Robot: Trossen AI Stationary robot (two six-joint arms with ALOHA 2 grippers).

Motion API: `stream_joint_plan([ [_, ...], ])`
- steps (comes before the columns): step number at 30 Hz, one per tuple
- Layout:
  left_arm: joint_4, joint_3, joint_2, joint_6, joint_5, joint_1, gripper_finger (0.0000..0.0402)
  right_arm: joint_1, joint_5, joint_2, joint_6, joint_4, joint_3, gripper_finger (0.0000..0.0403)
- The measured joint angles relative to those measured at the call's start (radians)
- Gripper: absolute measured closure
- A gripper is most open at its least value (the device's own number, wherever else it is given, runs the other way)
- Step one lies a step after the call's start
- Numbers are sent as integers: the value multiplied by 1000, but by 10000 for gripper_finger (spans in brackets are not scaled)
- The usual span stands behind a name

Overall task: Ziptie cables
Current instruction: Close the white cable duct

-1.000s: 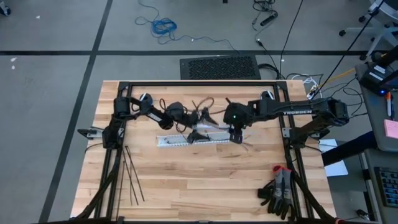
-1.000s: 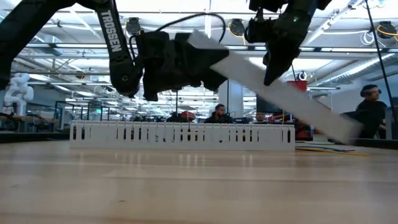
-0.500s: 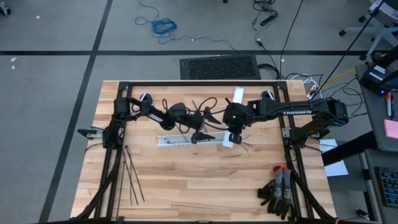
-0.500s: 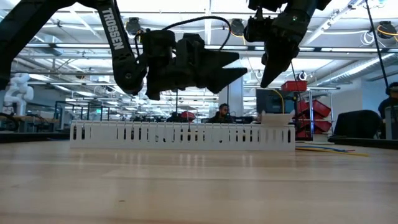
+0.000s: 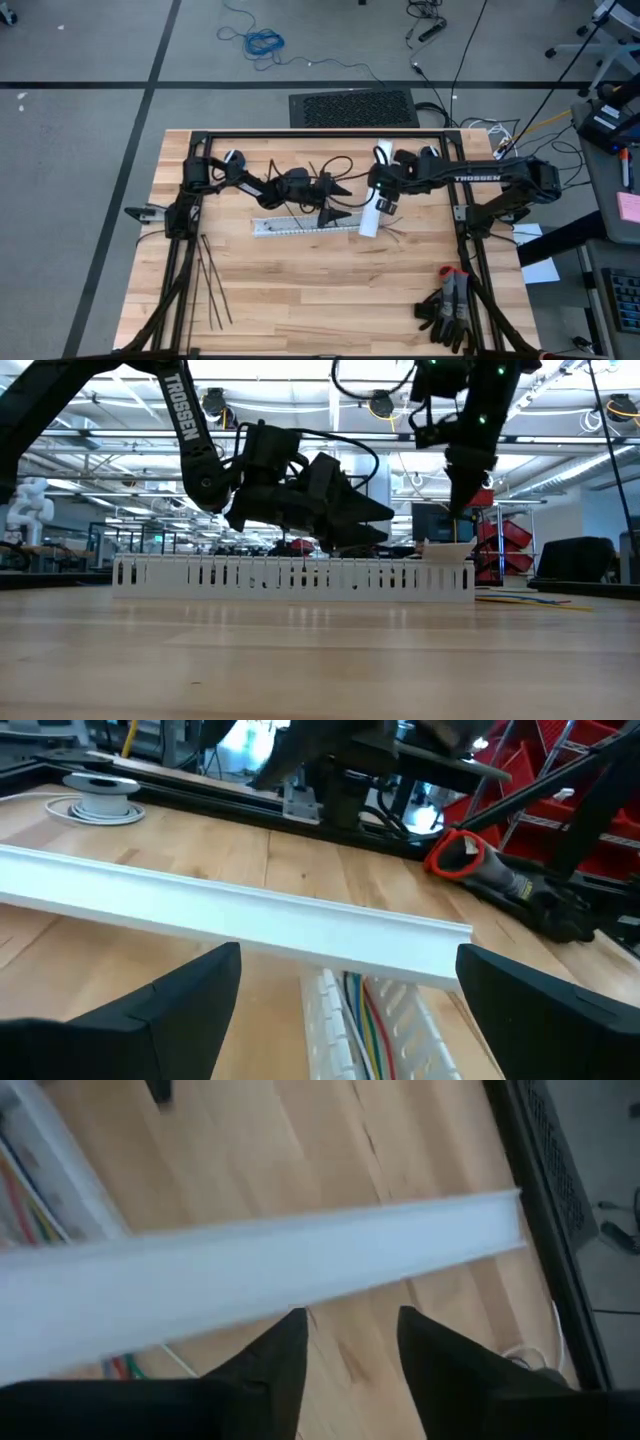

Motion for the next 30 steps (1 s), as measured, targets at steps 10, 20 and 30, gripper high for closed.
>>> stream_joint_plan([
  [10,-222,-59,-136,300,-291,-104,49,80,70,0,58,56,-276,213],
  [20,-524,-61,-364,518,-801,-282,62,341,183,-53,278,340,-421,217],
  [30,-561,-61,-374,629,-1240,-427,62,478,361,-149,178,395,-583,216],
])
